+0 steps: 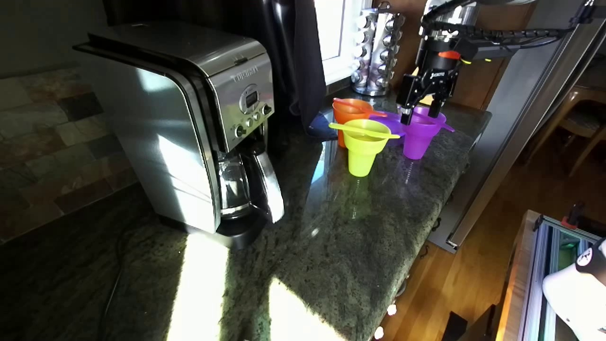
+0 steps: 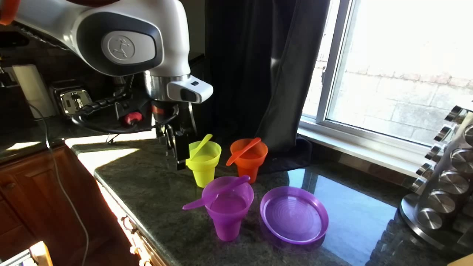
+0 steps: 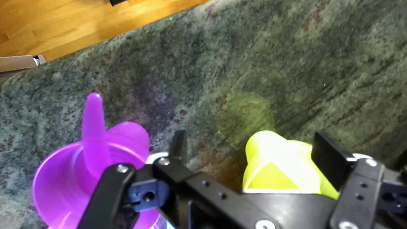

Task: Remove the purple knife from the purple bowl then remove the bowl from the top of the cup and place them on the right side of the counter, move the purple cup backwards.

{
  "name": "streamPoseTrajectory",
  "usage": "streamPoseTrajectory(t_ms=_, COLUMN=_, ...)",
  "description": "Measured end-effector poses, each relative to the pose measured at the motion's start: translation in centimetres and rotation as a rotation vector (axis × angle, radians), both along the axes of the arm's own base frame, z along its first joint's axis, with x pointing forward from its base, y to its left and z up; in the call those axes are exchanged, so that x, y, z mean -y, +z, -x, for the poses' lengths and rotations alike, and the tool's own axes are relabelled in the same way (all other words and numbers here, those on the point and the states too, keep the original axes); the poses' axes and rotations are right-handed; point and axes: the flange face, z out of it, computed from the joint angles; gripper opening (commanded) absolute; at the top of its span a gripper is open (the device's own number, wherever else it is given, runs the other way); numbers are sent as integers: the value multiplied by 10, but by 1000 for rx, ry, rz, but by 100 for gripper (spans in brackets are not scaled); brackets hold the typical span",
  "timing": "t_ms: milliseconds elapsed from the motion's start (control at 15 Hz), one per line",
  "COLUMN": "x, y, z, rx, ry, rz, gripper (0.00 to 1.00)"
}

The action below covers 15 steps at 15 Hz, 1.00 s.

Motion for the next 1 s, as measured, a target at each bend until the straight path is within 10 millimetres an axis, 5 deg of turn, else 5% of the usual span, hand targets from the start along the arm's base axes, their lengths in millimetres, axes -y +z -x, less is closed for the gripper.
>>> streamPoseTrajectory(t_ms=400, x=53, y=21, z=-8, rx=60, ry=-176, rz=2, gripper=100)
streamPoseTrajectory(t_ms=1000, x=102, y=-1, z=-20, rx=72, ry=-225, rz=15, gripper=100)
